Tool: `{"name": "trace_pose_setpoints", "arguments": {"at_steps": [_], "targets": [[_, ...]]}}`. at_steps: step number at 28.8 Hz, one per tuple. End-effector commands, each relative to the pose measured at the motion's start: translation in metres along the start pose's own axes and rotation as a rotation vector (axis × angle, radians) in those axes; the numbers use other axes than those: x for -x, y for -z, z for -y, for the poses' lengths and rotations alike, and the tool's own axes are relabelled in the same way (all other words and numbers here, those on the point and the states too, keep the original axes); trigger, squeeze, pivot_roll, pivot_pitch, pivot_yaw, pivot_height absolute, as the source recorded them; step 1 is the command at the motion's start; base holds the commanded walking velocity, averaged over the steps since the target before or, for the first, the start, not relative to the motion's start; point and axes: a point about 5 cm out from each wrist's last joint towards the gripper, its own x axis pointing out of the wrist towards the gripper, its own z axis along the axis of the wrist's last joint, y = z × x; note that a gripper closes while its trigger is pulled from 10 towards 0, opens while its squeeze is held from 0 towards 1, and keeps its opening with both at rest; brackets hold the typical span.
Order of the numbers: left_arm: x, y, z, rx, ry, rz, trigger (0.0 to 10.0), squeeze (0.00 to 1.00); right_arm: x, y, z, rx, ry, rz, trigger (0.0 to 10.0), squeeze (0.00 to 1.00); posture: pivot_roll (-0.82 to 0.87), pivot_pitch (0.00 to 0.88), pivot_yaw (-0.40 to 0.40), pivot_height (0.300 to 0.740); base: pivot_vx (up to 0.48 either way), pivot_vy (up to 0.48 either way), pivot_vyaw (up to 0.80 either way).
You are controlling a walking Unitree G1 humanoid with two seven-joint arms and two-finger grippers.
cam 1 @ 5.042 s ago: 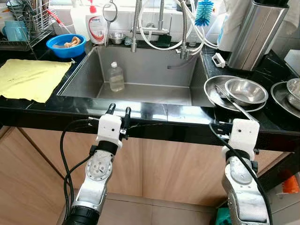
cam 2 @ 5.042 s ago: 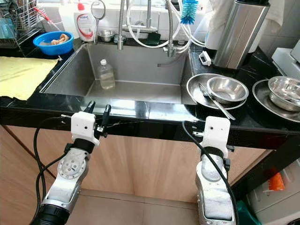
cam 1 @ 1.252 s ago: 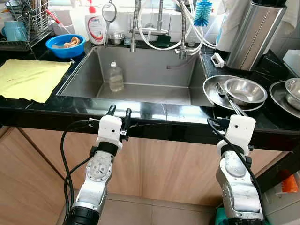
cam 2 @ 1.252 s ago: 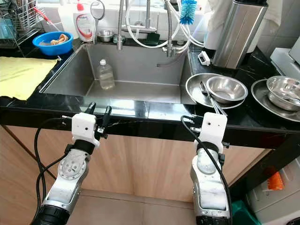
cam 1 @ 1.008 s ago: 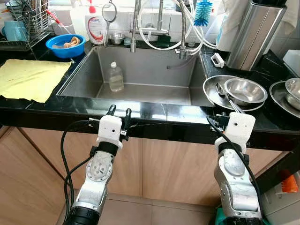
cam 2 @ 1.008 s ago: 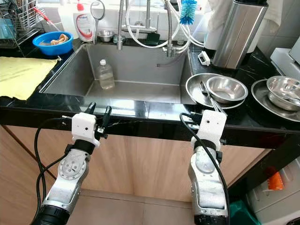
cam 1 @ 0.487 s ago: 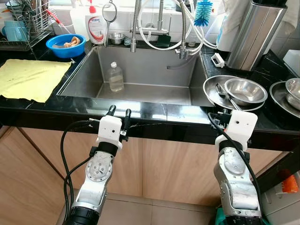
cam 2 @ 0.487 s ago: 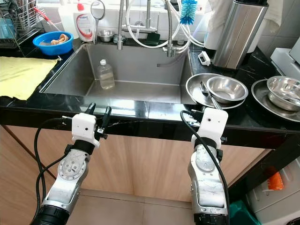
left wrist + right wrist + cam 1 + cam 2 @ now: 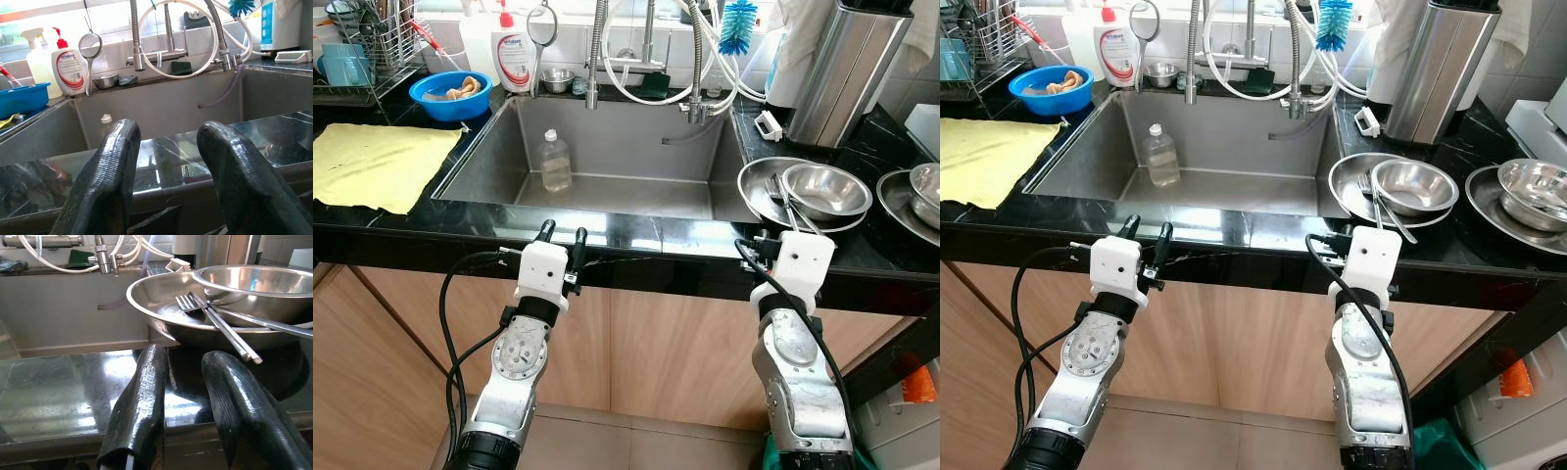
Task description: Kitchen organization
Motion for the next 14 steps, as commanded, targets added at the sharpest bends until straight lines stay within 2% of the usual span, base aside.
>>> {"name": "trace_pose_setpoints", "arguments": {"at_steps": [1, 7, 8, 14], "targets": [[0.0001, 0.0021, 0.0037, -0.017, 0.021, -0.008, 10.0, 0.0, -0.0004, 0.0017, -0.0031, 0.0, -0.017, -0.018, 10.0, 0.0, -0.14, 0.0, -0.034, 0.706, 0.0, 0.0, 0.0], [0.0008, 0.0026, 0.0042, -0.017, 0.021, -0.011, 10.0, 0.0, 0.0002, 0.0012, -0.0018, 0.008, -0.009, -0.013, 10.0, 0.0, -0.14, 0.0, -0.036, 0.706, 0.0, 0.0, 0.0], [0.001, 0.0028, 0.0042, -0.017, 0.02, -0.012, 10.0, 0.0, 0.0004, 0.0003, -0.0003, -0.001, -0.002, -0.004, 10.0, 1.0, -0.14, 0.0, -0.036, 0.706, 0.0, 0.0, 0.0], [0.001, 0.003, 0.0045, -0.016, 0.02, -0.012, 10.0, 0.0, -0.0004, -0.0028, 0.0036, 0.003, 0.02, 0.014, 10.0, 1.0, -0.14, 0.0, -0.037, 0.706, 0.0, 0.0, 0.0]]}}
